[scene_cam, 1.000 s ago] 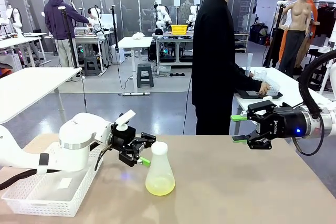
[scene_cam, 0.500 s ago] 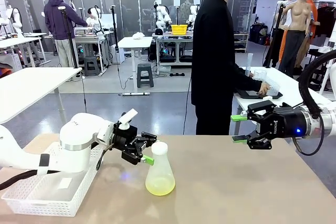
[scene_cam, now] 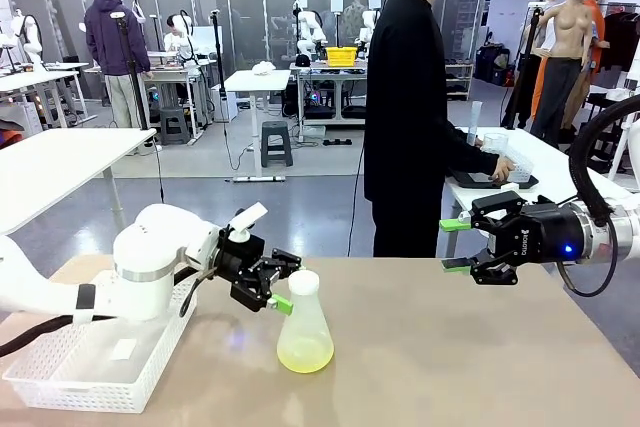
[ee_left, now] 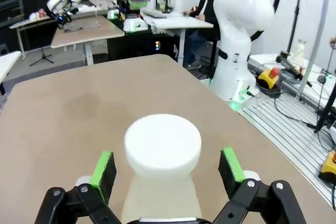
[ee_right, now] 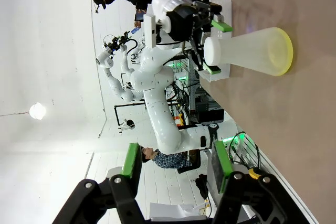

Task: Prepare the solutions needed for the experiment.
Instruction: When the human places the Big flask in the center of the table, pick up the Big flask and place it in the left Organizing basket.

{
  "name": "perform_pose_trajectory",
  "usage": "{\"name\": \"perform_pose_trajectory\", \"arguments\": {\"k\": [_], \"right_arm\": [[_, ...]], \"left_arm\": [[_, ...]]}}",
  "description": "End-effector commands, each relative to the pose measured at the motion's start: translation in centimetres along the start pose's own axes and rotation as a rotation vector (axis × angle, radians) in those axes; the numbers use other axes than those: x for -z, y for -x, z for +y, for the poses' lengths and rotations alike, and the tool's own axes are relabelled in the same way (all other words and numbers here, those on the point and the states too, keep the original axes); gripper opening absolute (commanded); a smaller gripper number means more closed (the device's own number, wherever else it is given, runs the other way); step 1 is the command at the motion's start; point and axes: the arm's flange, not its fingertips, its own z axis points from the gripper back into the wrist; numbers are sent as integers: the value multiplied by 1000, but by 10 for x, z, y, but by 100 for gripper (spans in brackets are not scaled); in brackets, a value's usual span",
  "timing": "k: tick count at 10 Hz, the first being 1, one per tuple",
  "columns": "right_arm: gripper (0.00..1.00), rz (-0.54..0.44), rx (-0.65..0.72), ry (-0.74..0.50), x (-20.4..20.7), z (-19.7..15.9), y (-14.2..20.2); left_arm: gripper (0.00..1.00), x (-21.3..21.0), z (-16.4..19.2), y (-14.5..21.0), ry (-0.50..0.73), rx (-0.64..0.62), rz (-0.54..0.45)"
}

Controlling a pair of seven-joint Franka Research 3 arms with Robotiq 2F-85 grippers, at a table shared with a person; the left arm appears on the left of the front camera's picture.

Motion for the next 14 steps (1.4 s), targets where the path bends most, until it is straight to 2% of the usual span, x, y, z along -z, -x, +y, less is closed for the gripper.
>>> {"name": "perform_pose_trajectory", "arguments": {"k": [1, 7, 10, 14], "right_arm": [[68, 1, -6, -7, 0, 2, 0], [68, 1, -6, -7, 0, 2, 0], [68, 1, -6, -7, 0, 2, 0], [68, 1, -6, -7, 0, 2, 0]], "left_arm": [[100, 43, 83, -24, -7, 23, 96], [100, 60, 103, -3, 41, -30, 59], [100, 78, 104, 4, 51, -13, 31], [100, 88, 120, 14, -42, 59, 38]]}}
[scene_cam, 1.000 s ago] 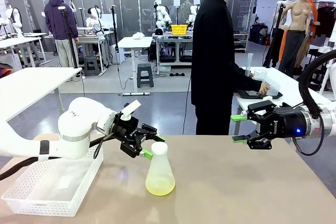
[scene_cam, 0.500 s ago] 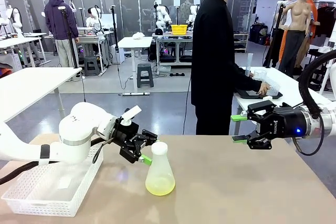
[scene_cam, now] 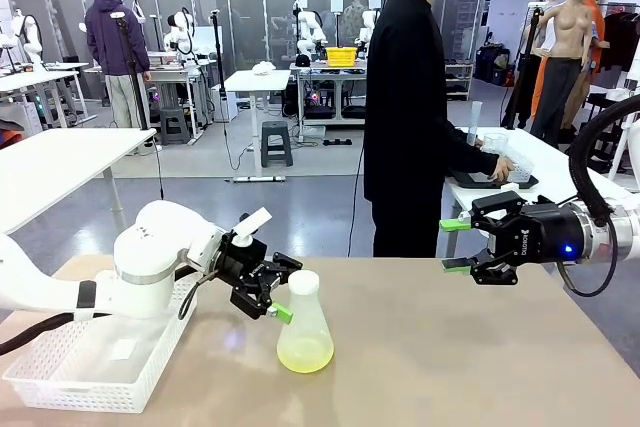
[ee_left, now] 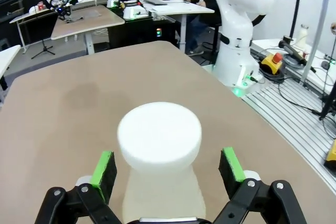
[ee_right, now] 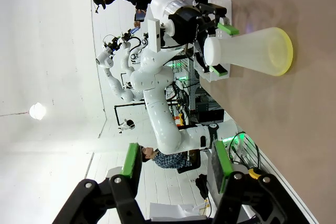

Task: Prepare the solutions needed for the experiment.
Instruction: When the human places the Big flask in the center of the table, pick up the Big flask and place it in the left Organizing basket.

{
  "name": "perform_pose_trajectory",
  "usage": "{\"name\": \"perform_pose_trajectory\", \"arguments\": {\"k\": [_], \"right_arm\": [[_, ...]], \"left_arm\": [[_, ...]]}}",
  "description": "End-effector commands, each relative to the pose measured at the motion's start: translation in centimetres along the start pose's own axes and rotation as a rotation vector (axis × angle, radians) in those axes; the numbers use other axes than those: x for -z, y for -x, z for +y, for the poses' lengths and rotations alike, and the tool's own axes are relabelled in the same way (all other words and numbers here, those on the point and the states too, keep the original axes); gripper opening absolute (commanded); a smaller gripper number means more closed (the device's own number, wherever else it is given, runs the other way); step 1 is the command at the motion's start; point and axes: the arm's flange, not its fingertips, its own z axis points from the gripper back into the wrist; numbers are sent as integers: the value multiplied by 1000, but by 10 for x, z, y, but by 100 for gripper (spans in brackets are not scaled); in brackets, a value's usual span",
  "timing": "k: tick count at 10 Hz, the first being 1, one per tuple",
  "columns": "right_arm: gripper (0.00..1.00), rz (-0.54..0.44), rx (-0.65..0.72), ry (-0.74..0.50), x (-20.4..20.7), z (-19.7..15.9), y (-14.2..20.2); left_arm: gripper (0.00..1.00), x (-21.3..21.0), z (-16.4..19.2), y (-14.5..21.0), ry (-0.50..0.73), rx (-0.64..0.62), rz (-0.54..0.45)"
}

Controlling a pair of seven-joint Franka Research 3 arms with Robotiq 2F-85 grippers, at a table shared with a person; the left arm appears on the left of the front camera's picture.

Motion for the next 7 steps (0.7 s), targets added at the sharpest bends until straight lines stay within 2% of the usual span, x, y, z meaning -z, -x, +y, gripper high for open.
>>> {"name": "perform_pose_trajectory", "arguments": {"k": [1, 4, 6, 7], "right_arm": [[68, 1, -6, -7, 0, 2, 0], [68, 1, -6, -7, 0, 2, 0], [68, 1, -6, -7, 0, 2, 0], [68, 1, -6, -7, 0, 2, 0]], "left_arm": [[100, 84, 130, 5, -57, 42, -17], [100, 95, 141, 9, -38, 30, -63], [100, 99, 139, 12, 24, -26, -111], [94, 101, 138, 11, 40, -24, -127]]}}
